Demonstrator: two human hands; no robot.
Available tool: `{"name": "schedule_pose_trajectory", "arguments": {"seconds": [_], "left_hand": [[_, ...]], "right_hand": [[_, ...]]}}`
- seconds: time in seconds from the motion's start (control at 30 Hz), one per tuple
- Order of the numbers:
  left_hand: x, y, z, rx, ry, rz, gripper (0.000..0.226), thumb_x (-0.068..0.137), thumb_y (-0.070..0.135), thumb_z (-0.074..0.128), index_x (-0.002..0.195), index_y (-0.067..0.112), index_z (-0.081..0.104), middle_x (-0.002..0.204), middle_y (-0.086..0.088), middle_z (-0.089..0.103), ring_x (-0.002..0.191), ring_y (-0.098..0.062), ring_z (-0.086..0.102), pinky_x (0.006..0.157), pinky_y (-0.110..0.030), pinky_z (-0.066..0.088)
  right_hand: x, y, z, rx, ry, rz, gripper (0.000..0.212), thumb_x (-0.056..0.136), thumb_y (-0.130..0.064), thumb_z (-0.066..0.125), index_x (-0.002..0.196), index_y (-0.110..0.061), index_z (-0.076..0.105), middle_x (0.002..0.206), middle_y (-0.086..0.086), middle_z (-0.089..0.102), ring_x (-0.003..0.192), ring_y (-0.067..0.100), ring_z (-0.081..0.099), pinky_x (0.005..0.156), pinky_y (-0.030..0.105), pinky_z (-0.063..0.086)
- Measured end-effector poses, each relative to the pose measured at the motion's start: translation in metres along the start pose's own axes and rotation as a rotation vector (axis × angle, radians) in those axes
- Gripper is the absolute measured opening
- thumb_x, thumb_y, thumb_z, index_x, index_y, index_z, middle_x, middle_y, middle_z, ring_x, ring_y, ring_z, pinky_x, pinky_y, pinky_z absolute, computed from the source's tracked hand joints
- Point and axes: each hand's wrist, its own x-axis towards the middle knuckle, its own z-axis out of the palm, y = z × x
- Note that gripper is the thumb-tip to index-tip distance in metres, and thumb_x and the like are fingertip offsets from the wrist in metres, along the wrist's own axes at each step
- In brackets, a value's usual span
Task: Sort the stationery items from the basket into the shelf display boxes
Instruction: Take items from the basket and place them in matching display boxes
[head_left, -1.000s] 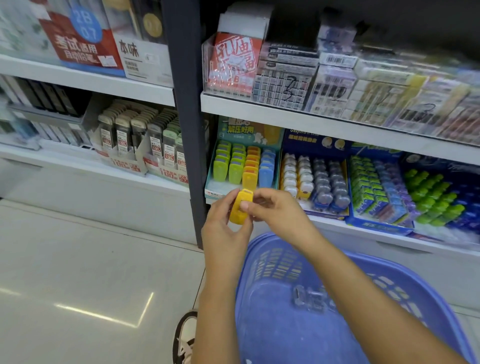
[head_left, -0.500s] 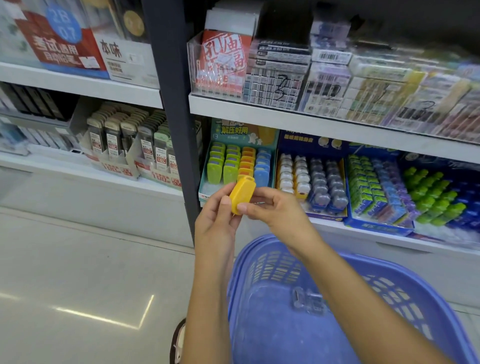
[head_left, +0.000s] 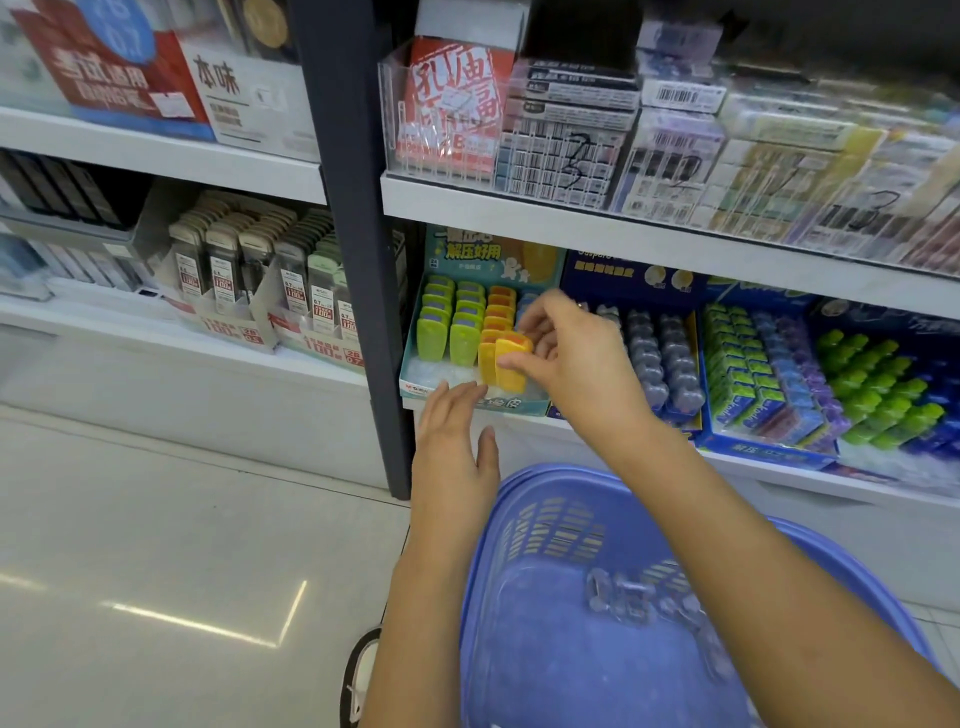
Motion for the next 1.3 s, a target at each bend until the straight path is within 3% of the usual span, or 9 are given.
{"name": "schedule_pose_trajectory", "arguments": {"seconds": [0.1,0.37,0.53,0.73,0.87,0.93,1.07,1.2,1.3], "left_hand": [[0.004,-0.003,-0.001,0.002,0.004,0.000,0.038,0.092,0.004,0.051,0.128,0.015,0.056,0.136,0.000,0.051,0.138,-0.013,0.030,0.101,0.000,0.011],[0.005,-0.006,-0.002,-0.043,-0.021,0.016,0.040,0.093,0.006,0.052,0.132,0.018,0.053,0.140,0.003,0.048,0.135,0.000,0.025,0.097,0.007,0.010],[0.005,-0.008,-0.002,-0.051,-0.023,0.022,0.041,0.093,0.008,0.053,0.133,0.017,0.052,0.141,0.002,0.047,0.137,-0.003,0.026,0.097,0.008,0.011],[0.005,-0.009,-0.004,-0.049,-0.040,0.019,0.042,0.094,0.011,0.054,0.135,0.019,0.051,0.143,0.003,0.046,0.134,0.003,0.024,0.096,0.008,0.012],[0.003,-0.012,-0.004,-0.014,0.009,-0.056,0.047,0.094,0.015,0.055,0.140,0.015,0.045,0.152,0.004,0.033,0.143,-0.006,0.017,0.110,-0.012,0.015],[0.003,-0.014,-0.005,0.011,-0.004,-0.077,0.051,0.094,0.016,0.054,0.144,0.014,0.040,0.154,0.002,0.030,0.146,-0.008,0.010,0.110,-0.016,0.013],[0.004,-0.015,-0.004,0.016,-0.029,-0.072,0.054,0.095,0.015,0.054,0.146,0.013,0.036,0.154,0.000,0.032,0.146,-0.008,0.008,0.110,-0.016,0.013],[0.004,-0.017,-0.007,0.027,-0.057,-0.070,0.055,0.095,0.016,0.054,0.146,0.013,0.034,0.154,0.001,0.031,0.146,-0.008,0.008,0.111,-0.017,0.012],[0.007,-0.017,-0.011,0.051,-0.119,-0.068,0.058,0.095,0.018,0.053,0.148,0.014,0.030,0.156,0.003,0.027,0.146,-0.008,0.005,0.110,-0.017,0.011]], "right_hand": [[0.009,0.004,0.002,-0.072,-0.082,-0.075,0.020,0.079,-0.020,0.074,0.094,-0.013,0.063,0.082,0.006,0.065,0.073,0.016,0.058,0.073,0.039,0.052],[0.008,0.025,0.014,-0.144,-0.159,-0.222,0.022,0.085,-0.017,0.068,0.104,-0.006,0.069,0.100,0.011,0.069,0.092,0.023,0.064,0.082,0.039,0.052],[0.001,0.023,0.019,-0.163,-0.071,-0.386,0.019,0.079,-0.007,0.070,0.096,0.001,0.073,0.094,0.018,0.070,0.085,0.029,0.069,0.077,0.036,0.057],[0.002,0.023,0.008,-0.074,-0.125,-0.312,0.018,0.077,-0.006,0.072,0.094,0.002,0.074,0.093,0.018,0.071,0.087,0.029,0.068,0.081,0.039,0.055],[0.020,0.022,0.001,-0.234,-0.298,-0.290,0.024,0.085,-0.014,0.067,0.105,-0.002,0.072,0.105,0.016,0.069,0.098,0.029,0.063,0.089,0.039,0.047],[0.019,0.020,0.004,-0.331,-0.359,-0.311,0.029,0.091,-0.019,0.060,0.115,-0.005,0.067,0.113,0.014,0.065,0.104,0.027,0.061,0.091,0.037,0.045],[0.008,0.018,0.014,-0.283,-0.257,-0.329,0.027,0.092,-0.016,0.059,0.114,-0.004,0.067,0.111,0.014,0.064,0.099,0.027,0.061,0.087,0.036,0.048],[0.012,0.018,0.022,-0.126,-0.220,-0.119,0.024,0.092,-0.018,0.058,0.110,-0.007,0.068,0.115,0.010,0.063,0.105,0.022,0.057,0.090,0.036,0.046],[0.012,0.024,0.023,-0.235,-0.177,-0.220,0.023,0.091,-0.018,0.060,0.107,-0.008,0.072,0.122,0.006,0.064,0.112,0.023,0.057,0.090,0.035,0.047]]}}
